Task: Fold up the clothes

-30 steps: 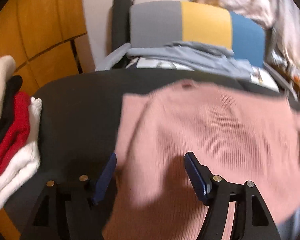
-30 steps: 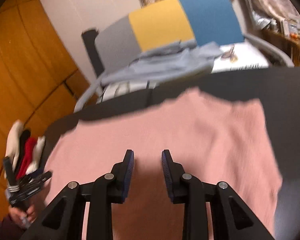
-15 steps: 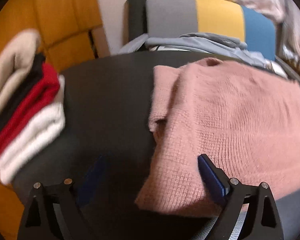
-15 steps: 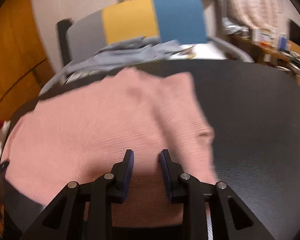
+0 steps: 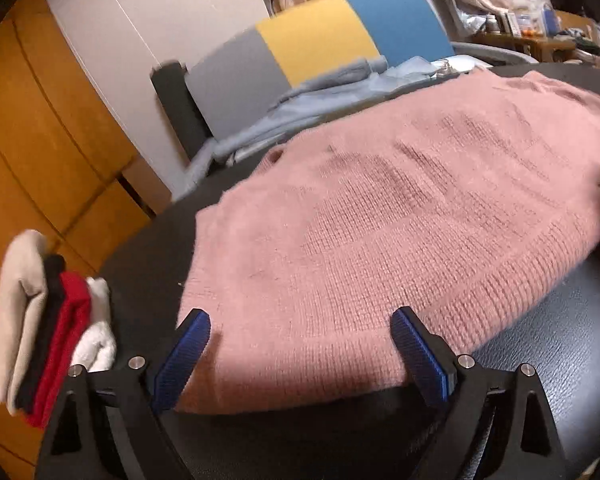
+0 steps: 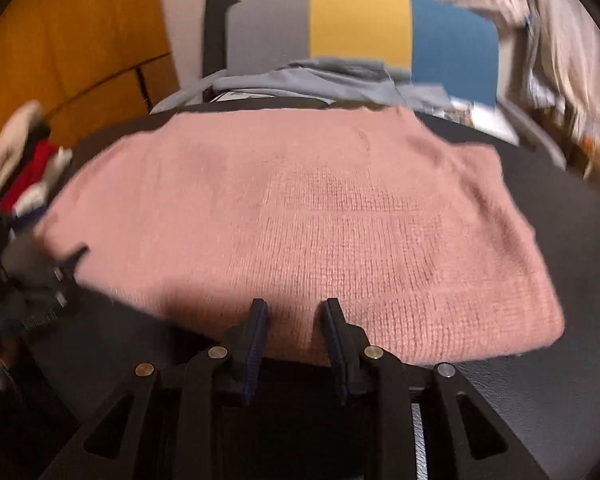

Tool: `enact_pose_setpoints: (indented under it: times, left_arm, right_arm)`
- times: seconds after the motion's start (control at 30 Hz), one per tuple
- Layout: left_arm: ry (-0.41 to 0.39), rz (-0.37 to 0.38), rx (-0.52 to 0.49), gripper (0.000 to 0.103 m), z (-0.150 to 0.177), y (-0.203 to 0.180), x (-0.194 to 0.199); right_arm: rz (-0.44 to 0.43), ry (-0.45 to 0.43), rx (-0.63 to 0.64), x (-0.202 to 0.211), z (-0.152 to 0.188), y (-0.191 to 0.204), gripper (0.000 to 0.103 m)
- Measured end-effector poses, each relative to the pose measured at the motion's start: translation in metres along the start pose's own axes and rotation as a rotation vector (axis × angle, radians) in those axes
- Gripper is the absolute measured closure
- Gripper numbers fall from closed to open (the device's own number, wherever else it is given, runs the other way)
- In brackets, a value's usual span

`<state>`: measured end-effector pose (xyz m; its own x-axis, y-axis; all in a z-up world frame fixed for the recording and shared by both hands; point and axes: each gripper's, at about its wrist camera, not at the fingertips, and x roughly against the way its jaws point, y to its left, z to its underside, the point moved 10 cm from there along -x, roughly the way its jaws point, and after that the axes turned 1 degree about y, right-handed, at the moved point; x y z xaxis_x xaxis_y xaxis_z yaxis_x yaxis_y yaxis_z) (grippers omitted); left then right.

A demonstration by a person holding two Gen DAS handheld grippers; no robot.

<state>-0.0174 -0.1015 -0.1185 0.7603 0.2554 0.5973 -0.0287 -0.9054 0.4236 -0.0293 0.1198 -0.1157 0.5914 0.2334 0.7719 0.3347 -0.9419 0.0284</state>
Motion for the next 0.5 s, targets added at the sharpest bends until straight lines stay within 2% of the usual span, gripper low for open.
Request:
enact_pose_setpoints:
  times: [0.07, 0.13, 0.17, 0.27, 0.33, 0.4, 0.5]
  left_arm:
    - [0.018, 0.033, 0.048, 0.01, 0.007, 0.005, 0.002]
    - [0.026, 0.045, 0.098, 0.01, 0.006, 0.017, 0.004]
    - [0.029, 0.052, 0.123, 0.01, 0.006, 0.023, 0.004]
    - [0.04, 0.071, 0.198, 0.01, 0.005, 0.041, 0.007]
    - [0.029, 0.057, 0.228, 0.01, 0.008, 0.054, 0.011]
    - [0.034, 0.032, 0.234, 0.01, 0.007, 0.065, -0.002]
    - [0.054, 0.009, 0.239, 0.01, 0.007, 0.077, -0.023]
  right_arm:
    - [-0.021, 0.008, -0.006, 0.005, 0.005, -0.001, 0.074]
    - [-0.117, 0.019, -0.087, 0.014, 0.006, -0.009, 0.074]
    - [-0.153, 0.001, -0.147, 0.021, 0.006, -0.017, 0.074]
    - [-0.177, -0.104, -0.417, 0.05, 0.007, -0.072, 0.072]
    - [-0.166, -0.157, -0.59, 0.063, 0.013, -0.121, 0.064]
    - [-0.181, -0.126, -0.659, 0.058, 0.016, -0.156, 0.057]
    - [-0.188, -0.043, -0.71, 0.039, 0.02, -0.196, 0.056]
